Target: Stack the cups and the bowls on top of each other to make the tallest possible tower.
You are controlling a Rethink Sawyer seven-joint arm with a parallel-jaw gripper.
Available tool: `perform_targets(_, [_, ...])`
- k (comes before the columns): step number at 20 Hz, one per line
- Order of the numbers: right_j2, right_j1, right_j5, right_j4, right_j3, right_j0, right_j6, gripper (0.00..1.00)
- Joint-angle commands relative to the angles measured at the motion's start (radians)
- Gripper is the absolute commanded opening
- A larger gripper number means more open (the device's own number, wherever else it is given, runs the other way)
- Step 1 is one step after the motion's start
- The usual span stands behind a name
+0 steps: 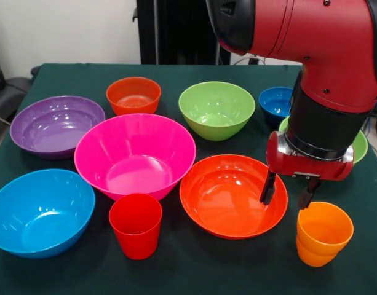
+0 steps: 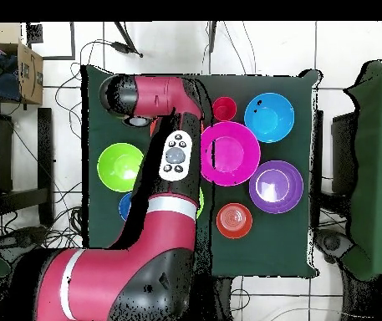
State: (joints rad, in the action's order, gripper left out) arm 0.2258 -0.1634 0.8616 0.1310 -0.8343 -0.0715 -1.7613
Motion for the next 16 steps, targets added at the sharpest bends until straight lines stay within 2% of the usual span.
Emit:
perform_targets(1, [-0.130,0.006,-0.083,-0.014,-0.118,-0.017,-0.062,1.00])
perform_targets(10, [-0.132,0.036,-0.054,0.003,-0.049,-0.019,-0.076,1.00])
perform_targets(16, [-0.130,0.046,-0.068,0.019,-0.055,-0.035,-0.116,1.00])
